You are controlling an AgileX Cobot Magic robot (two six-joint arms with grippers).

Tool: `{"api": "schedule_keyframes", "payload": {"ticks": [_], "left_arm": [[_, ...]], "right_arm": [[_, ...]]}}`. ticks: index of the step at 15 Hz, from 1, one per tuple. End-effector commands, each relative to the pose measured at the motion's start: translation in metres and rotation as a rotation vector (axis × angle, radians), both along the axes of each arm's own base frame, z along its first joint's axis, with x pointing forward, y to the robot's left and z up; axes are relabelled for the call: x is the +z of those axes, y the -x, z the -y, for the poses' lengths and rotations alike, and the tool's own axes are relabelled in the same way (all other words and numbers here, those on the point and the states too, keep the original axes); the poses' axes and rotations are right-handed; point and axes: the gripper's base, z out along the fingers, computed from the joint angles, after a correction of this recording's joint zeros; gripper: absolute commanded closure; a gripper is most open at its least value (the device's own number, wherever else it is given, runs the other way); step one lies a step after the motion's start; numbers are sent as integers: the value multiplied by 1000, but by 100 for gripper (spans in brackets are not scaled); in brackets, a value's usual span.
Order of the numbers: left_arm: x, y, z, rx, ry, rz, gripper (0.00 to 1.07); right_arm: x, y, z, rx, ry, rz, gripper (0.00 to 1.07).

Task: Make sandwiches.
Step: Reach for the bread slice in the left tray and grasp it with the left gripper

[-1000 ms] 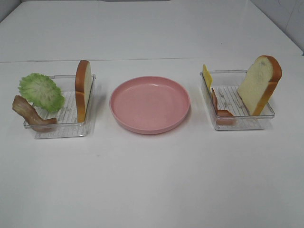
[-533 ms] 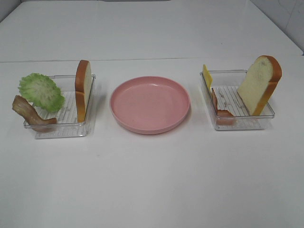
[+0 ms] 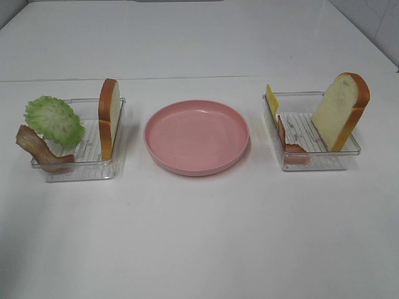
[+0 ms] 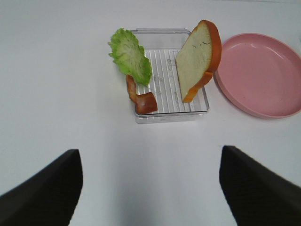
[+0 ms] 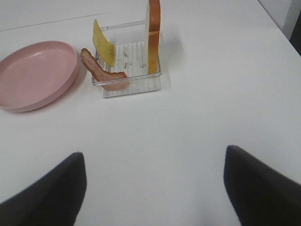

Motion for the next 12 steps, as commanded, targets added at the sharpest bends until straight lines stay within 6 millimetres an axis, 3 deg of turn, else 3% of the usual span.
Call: {"api": "schedule_keyframes", "payload": {"ticks": [1,2,6,9,12], "left_arm": [[1,-45,2,-30,22,-116,30],[0,-55,2,-33,26,-145,30],[-11,-126,11,-73,47,-318,30],[-27,-181,41,-78,-1,-458,30],[-42,-208,67,-46,-58,-521,30]], "right_arm": [[-1,1,0,-1,4,15,32],[-1,1,0,-1,4,15,32],[-1,1,0,-1,4,15,32],[-1,1,0,-1,4,15,32],[-1,1,0,-1,4,15,32]]}}
